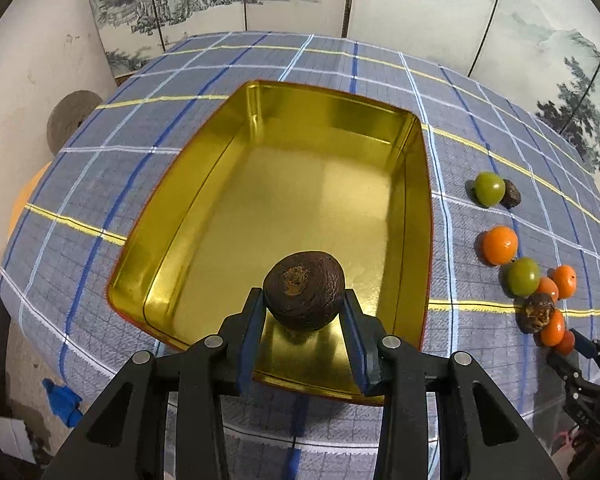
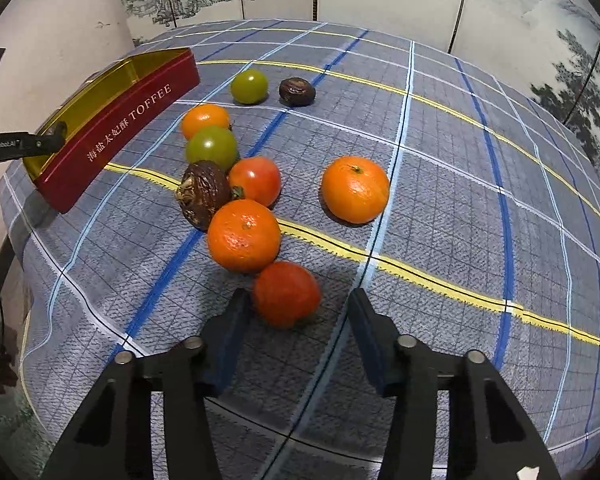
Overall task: Organize fruits
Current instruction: 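Carry the brown fruit into the tin and open the left tool while the right tool grasps a red tomato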
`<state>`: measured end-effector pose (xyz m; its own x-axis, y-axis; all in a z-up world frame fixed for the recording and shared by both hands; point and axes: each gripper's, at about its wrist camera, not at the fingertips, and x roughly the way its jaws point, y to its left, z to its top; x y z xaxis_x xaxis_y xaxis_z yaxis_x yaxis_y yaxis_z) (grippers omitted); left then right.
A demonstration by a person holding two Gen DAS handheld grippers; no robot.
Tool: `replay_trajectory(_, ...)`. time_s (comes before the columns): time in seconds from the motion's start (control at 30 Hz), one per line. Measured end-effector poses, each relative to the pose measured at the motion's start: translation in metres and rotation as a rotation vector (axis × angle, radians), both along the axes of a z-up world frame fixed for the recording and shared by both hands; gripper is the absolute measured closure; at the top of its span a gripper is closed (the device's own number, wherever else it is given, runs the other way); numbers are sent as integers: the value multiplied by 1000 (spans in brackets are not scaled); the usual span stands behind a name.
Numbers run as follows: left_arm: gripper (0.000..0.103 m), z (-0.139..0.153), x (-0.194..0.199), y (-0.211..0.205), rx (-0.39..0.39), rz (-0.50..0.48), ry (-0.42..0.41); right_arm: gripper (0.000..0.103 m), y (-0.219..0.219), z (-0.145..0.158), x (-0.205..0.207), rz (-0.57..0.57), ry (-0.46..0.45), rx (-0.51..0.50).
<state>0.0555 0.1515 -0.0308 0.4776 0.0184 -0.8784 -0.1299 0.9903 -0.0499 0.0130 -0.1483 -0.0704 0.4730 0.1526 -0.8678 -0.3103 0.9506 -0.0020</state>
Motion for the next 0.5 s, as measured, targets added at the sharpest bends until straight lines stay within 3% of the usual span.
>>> replay_trajectory(0.5, 64, -12, 5, -18, -11, -31, 35, 72, 1, 1, 1, -9, 1, 22)
